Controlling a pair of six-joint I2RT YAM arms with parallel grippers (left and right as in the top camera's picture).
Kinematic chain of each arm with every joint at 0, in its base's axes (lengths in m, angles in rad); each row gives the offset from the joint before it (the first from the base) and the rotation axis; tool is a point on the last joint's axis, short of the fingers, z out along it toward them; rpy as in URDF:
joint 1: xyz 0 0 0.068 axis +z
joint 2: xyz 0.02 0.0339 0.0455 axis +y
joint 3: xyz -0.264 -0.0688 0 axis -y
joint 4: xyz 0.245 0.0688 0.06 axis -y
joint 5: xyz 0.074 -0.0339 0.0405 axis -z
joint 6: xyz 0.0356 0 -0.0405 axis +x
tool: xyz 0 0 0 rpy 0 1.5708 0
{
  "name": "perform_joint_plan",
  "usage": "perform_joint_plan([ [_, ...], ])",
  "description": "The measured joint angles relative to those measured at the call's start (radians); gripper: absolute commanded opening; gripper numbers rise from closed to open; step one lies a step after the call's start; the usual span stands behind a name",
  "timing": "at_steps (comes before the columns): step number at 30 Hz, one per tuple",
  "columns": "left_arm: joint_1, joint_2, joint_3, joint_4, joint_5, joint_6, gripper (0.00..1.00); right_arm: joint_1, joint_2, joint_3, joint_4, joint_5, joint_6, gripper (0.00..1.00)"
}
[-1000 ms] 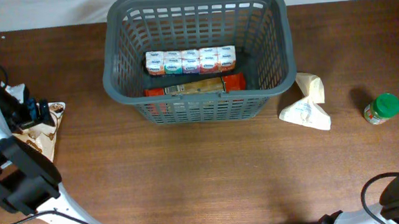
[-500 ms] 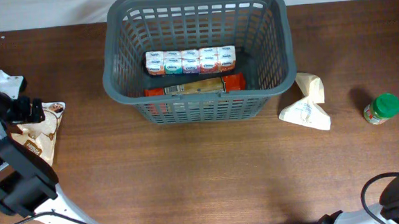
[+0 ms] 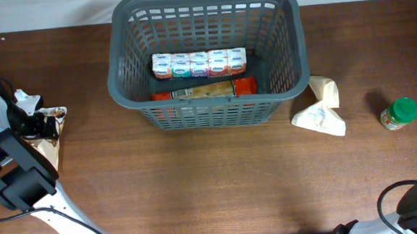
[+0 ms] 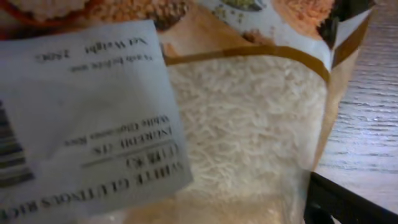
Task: Pack container
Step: 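Grasp the crumpled paper snack bag with the left gripper, then drop the snack bag into the basket with the left gripper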
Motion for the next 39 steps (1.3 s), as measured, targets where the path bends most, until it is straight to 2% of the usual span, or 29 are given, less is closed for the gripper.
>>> perform_joint_plan([
  [2,0.0,0.019,0.0,-0.001,-0.005,0.005,0.49,0.0,0.0,0.0,0.0,0.0,0.0,0.99],
  [4,-0.001,0.038,0.003,-0.027,0.006,0.001,0.29,0.0,0.0,0.0,0.0,0.0,0.0,0.99],
  [6,-0.001,0.039,0.01,-0.045,0.008,0.002,0.02,0.0,0.0,0.0,0.0,0.0,0.0,0.99],
  [12,-0.002,0.04,0.032,-0.088,0.008,-0.03,0.02,0.0,0.0,0.0,0.0,0.0,-0.001,0.99],
  [17,-0.005,0.095,0.162,-0.27,0.008,-0.116,0.02,0.0,0.0,0.0,0.0,0.0,-0.001,0.99],
  [21,-0.023,0.141,0.385,-0.412,0.009,-0.167,0.02,0.0,0.0,0.0,0.0,0.0,-0.001,0.99],
  [26,-0.102,0.142,0.841,-0.498,0.043,-0.205,0.02,0.0,0.0,0.0,0.0,0.0,-0.001,0.99],
  [30,-0.228,0.095,1.1,-0.426,0.06,-0.207,0.02,0.0,0.0,0.0,0.0,0.0,-0.001,0.99],
  [34,-0.397,-0.021,1.115,-0.241,0.066,-0.135,0.02,0.0,0.0,0.0,0.0,0.0,-0.001,0.99],
  [39,-0.662,-0.123,1.129,-0.095,0.092,0.068,0.02,0.0,0.0,0.0,0.0,0.0,0.0,0.98],
])
